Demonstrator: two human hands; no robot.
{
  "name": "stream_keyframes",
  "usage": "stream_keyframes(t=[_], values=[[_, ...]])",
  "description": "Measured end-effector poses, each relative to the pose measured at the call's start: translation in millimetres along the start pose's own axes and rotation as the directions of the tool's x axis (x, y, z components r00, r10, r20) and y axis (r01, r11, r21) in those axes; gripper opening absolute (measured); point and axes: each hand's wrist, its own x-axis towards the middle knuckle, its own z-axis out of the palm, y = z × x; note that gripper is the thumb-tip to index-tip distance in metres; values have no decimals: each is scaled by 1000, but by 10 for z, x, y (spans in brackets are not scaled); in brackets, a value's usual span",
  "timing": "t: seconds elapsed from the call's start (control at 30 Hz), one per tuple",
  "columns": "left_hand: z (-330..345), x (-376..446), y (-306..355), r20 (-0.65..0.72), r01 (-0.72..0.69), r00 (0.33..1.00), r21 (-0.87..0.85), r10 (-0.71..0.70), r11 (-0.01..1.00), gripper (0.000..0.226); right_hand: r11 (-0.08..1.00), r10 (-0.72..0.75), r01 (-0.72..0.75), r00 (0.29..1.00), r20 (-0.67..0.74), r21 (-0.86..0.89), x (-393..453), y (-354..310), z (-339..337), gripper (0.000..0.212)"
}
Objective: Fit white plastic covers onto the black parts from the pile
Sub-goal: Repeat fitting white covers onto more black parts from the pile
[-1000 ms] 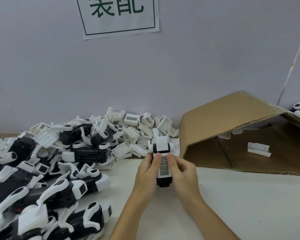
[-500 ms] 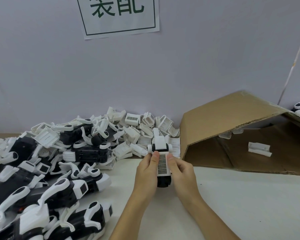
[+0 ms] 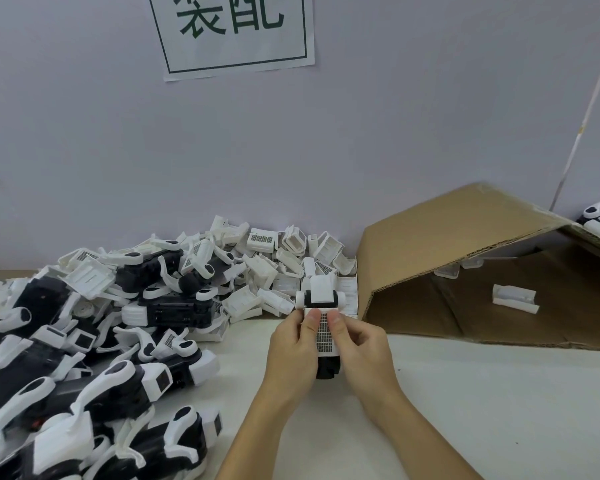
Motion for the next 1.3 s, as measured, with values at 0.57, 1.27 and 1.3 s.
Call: stream_keyframes(t=[0.57,1.27,1.3], values=[[-45,44,-53,66,131,990,-142,-123,981,28,997,35,-30,996,77,-71,57,73,-89,26],[-72,19,-42,103,73,993,-136,-59,988,38,1000,24,-23,999,30,-19,63,63,-75,22],[-77,21,-41,105,76,993,-141,-62,987,38,1000,17,-17,999,31,-21,61,61,-74,22]])
